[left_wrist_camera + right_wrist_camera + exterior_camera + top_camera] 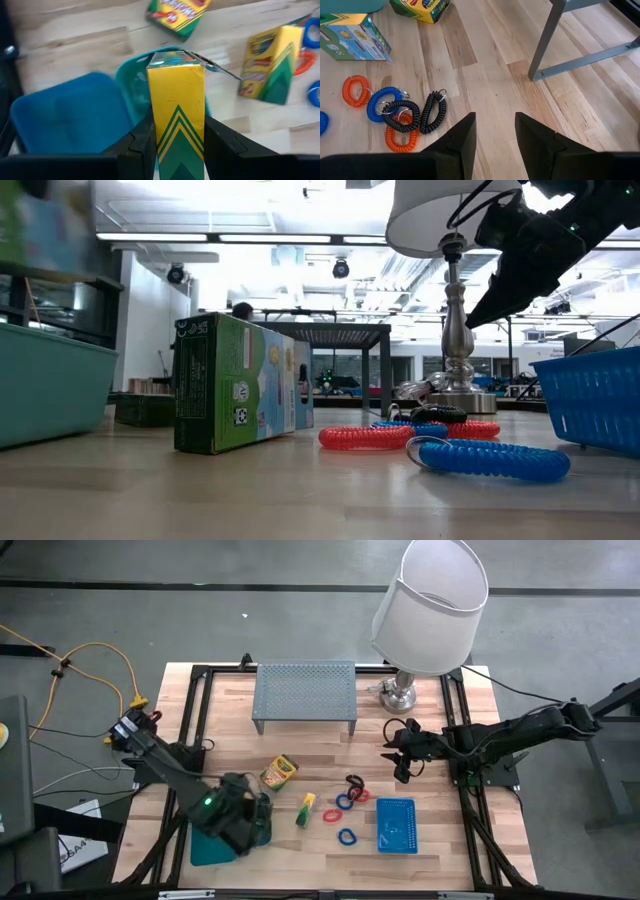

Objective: Pick & Place Office Desk Supplies
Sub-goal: Put the bottom left box of crayons into the light blue bin

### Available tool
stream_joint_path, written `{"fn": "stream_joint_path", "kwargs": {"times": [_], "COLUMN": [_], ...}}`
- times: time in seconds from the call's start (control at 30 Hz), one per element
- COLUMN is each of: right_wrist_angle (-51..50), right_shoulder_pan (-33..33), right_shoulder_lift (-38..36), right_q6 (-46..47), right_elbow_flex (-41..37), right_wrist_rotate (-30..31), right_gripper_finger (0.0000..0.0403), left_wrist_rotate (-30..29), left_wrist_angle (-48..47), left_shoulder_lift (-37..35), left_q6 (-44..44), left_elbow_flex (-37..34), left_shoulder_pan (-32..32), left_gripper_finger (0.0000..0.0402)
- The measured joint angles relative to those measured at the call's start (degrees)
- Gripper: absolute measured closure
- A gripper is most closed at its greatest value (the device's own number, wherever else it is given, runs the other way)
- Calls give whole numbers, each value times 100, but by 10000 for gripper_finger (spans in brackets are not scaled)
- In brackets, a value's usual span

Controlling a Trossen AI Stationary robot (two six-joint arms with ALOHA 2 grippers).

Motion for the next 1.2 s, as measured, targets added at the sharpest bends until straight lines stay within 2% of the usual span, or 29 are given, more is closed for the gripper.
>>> {"fn": "stream_joint_path", "kwargs": {"times": [0.5,0.93,1.2], "right_wrist_angle": [0,0,0], "right_shoulder_pan": [2,0,0], "right_shoulder_lift": [0,0,0], "right_q6": [0,-2,0], "right_elbow_flex": [0,2,2], "right_wrist_rotate": [0,0,0], "right_gripper_finger": [279,279,279], "left_wrist_rotate": [440,809,1051], "left_wrist_angle": [-597,-571,-540], "left_shoulder_lift": [4,57,369], "left_q6": [-2240,-2412,-2395], "left_elbow_flex": [0,-76,-109], "left_shoulder_pan": [-1590,-1443,-1241], "left_gripper_finger": [284,283,283]}}
